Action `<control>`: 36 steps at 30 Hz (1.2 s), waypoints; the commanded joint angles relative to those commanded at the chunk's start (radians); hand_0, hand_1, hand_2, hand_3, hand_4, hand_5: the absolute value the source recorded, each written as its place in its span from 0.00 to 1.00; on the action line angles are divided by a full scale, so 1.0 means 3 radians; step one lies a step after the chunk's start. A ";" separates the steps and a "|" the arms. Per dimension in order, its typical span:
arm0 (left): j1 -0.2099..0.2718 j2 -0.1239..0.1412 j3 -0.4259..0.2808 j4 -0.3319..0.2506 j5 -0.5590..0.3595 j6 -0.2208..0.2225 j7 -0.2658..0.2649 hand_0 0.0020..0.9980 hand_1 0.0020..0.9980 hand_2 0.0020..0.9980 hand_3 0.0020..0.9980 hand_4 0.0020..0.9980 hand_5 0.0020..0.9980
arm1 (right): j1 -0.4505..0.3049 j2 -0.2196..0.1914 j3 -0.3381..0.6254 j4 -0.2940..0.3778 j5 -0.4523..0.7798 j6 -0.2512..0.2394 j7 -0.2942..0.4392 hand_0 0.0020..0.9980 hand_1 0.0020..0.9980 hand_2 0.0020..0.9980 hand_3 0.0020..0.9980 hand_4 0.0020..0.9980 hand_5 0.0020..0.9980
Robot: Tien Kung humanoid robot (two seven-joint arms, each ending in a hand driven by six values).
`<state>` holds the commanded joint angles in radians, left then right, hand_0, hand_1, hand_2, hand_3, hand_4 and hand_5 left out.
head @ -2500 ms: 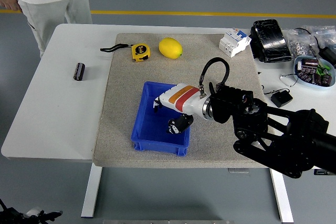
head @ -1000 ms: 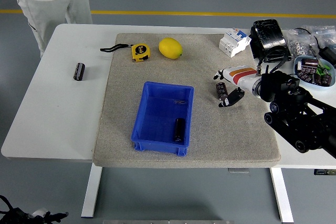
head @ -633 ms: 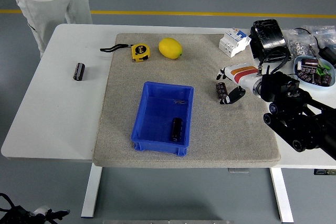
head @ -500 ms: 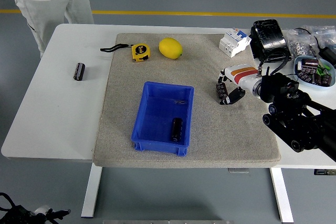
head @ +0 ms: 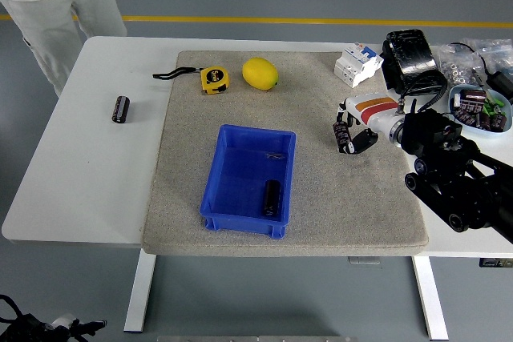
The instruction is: Pick up the battery,place it into the box
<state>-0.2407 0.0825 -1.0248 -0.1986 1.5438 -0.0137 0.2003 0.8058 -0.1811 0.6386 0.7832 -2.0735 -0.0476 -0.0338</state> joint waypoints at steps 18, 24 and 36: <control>0.0029 0.0009 -0.0044 0.0010 0.0043 -0.0002 -0.0004 0.58 0.54 0.61 0.69 0.71 0.69 | -0.0012 -0.0137 0.0068 0.1521 0.0147 0.0484 -0.0364 0.54 0.51 0.52 0.50 0.84 0.22; 0.0025 0.0021 -0.0029 0.0001 0.0055 -0.0020 0.0009 0.58 0.54 0.61 0.69 0.71 0.69 | -0.0005 -0.0141 -0.0153 0.1885 0.0126 0.1046 -0.0177 0.66 0.64 0.70 0.58 0.94 0.34; 0.0021 0.0051 -0.0015 -0.0029 0.0143 -0.0123 0.0055 0.58 0.54 0.61 0.69 0.71 0.70 | -0.0012 -0.0153 -0.0201 0.1776 0.0147 0.0956 0.0019 0.83 0.82 0.94 1.00 1.00 0.40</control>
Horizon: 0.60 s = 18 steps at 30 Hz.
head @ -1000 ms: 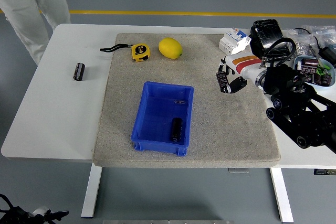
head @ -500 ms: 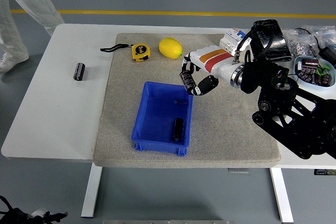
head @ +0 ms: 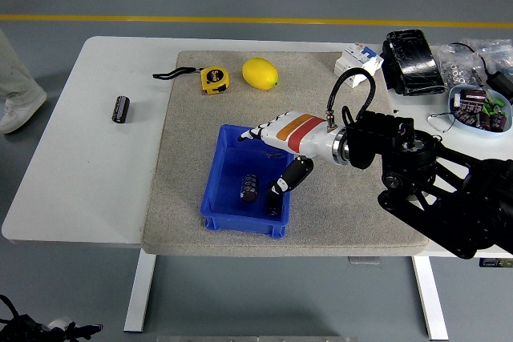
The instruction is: Pick up the battery,place it into the box
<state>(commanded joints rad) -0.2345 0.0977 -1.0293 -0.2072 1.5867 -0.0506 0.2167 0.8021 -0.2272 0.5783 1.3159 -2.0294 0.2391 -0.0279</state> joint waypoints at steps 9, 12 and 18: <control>0.0016 -0.0005 -0.0001 0.0001 -0.0010 0.0020 0.0003 0.57 0.54 0.61 0.69 0.71 0.70 | -0.0033 -0.0120 0.0530 -0.0145 -0.0018 -0.0038 0.0021 0.84 0.83 0.94 1.00 1.00 0.37; 0.0021 -0.0012 -0.0008 0.0003 -0.0019 0.0037 0.0000 0.57 0.54 0.61 0.69 0.71 0.70 | -0.0038 -0.0195 0.0792 -0.0265 0.0000 -0.0096 0.0019 0.84 0.83 0.94 1.00 1.00 0.37; 0.0009 -0.0010 0.0019 0.0009 -0.0053 0.0039 -0.0013 0.58 0.53 0.61 0.69 0.71 0.70 | -0.0178 -0.0394 0.1357 -0.0534 0.0538 -0.0585 0.0431 0.79 0.77 0.87 0.98 1.00 0.40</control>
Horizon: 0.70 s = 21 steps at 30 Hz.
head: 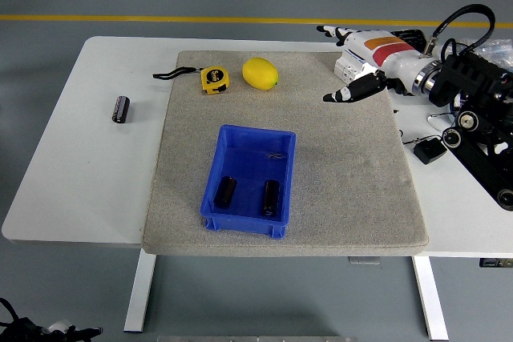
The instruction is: Pick up the battery,place it into the box
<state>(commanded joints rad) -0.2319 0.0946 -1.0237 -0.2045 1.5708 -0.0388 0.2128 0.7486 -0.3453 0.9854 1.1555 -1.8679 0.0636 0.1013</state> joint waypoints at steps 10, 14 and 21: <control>-0.0010 -0.0022 -0.0003 0.0029 -0.0057 0.0062 -0.0049 0.58 0.54 0.62 0.69 0.71 0.71 | -0.0849 -0.0283 0.0796 0.0643 0.1408 -0.0342 0.0266 0.74 0.73 0.81 0.88 1.00 0.54; -0.0009 -0.0036 -0.0036 0.0040 -0.0038 0.0079 -0.0065 0.58 0.55 0.62 0.69 0.71 0.71 | -0.1308 -0.0232 0.1245 0.0870 0.1972 -0.0410 0.0347 0.74 0.73 0.81 0.87 1.00 0.64; -0.0006 -0.0053 -0.0096 0.0055 0.0026 0.0091 -0.0081 0.59 0.55 0.62 0.69 0.71 0.72 | -0.2142 0.0007 0.1662 0.1194 0.2947 -0.0243 0.0243 0.76 0.75 0.81 0.86 1.00 0.70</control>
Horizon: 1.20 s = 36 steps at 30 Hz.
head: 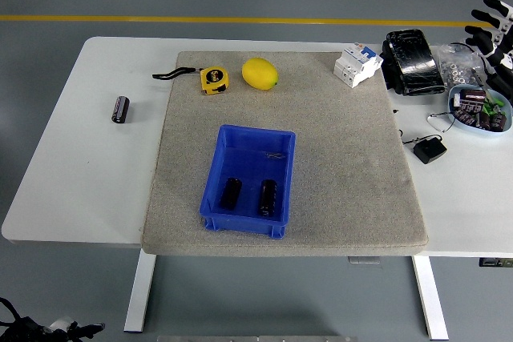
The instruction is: Pick up the battery,place it into the box
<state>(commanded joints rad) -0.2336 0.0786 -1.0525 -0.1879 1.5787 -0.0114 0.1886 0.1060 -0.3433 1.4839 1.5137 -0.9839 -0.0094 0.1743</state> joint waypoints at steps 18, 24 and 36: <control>0.0077 -0.0039 -0.0004 0.0026 -0.0040 0.0010 -0.0019 0.59 0.55 0.63 0.69 0.71 0.72 | -0.0778 0.0331 0.0112 0.0393 -0.0293 -0.0062 -0.0137 0.77 0.75 0.83 0.91 1.00 0.74; 0.0079 -0.0035 0.0041 0.0026 -0.0090 0.0011 -0.0034 0.59 0.56 0.63 0.69 0.70 0.72 | -0.0753 0.0323 0.0160 0.0481 -0.0251 -0.0069 -0.0303 0.77 0.75 0.83 0.90 1.00 0.74; 0.0067 -0.0023 0.0144 0.0026 -0.0176 0.0030 -0.0073 0.59 0.55 0.63 0.69 0.70 0.73 | -0.0714 0.0317 0.0185 0.0572 -0.0247 -0.0100 -0.0467 0.77 0.74 0.83 0.89 1.00 0.74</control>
<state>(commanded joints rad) -0.2135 0.0717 -1.0094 -0.1801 1.5260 -0.0024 0.1667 -0.1083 -0.2483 1.5393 1.6852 -1.0580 -0.0395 0.0341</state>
